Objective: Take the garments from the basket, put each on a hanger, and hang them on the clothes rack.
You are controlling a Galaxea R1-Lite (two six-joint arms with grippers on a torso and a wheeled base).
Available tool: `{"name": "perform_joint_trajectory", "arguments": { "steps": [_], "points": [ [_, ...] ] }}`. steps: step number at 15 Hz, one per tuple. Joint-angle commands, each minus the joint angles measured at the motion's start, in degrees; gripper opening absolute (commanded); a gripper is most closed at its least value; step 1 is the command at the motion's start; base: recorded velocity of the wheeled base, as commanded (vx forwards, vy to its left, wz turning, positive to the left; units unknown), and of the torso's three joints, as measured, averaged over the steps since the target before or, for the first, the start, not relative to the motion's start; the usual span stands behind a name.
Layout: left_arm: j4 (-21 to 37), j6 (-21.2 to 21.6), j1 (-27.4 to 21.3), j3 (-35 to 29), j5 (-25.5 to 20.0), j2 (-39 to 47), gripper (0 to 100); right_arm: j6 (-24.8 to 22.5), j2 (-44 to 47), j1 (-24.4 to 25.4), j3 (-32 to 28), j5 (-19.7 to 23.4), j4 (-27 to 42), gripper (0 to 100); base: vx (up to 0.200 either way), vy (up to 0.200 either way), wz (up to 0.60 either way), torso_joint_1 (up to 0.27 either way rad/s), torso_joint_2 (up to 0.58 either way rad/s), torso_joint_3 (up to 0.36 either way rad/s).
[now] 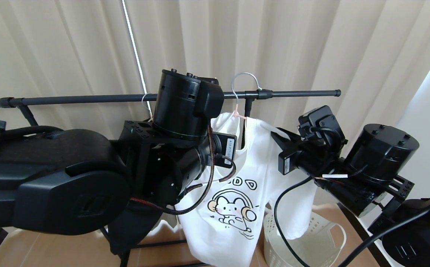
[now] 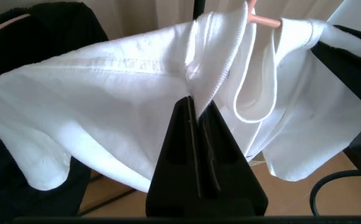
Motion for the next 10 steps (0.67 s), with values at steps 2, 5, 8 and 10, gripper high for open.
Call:
{"name": "perform_joint_trajectory", "arguments": {
  "steps": [2, 5, 8, 10],
  "points": [
    [-0.51, -0.08, -0.02, 0.13, 0.05, 0.48, 0, 0.55, -0.53, 0.04, 0.36, 0.85, -0.12, 0, 0.000, 0.000, 0.00, 0.000, 0.00, 0.000],
    [-3.06, 0.89, -0.02, 1.54, -0.12, 0.65, 100, 0.55, -0.53, 0.04, 0.71, 1.90, -0.39, 0, 0.000, 0.000, 0.00, 0.000, 0.00, 0.000],
    [-7.19, 0.98, 0.16, 5.23, -0.04, -0.23, 100, 0.55, -0.53, -0.22, 0.63, 2.34, -0.48, 0, 0.000, 0.000, 0.00, 0.000, 0.00, 0.000],
    [-9.21, 1.16, 0.33, 8.48, -0.12, -2.60, 100, 0.64, -0.44, -1.19, 0.54, 2.69, -0.48, 0, 0.000, 0.000, 0.00, 0.000, 0.00, 0.000]
  ]
}}
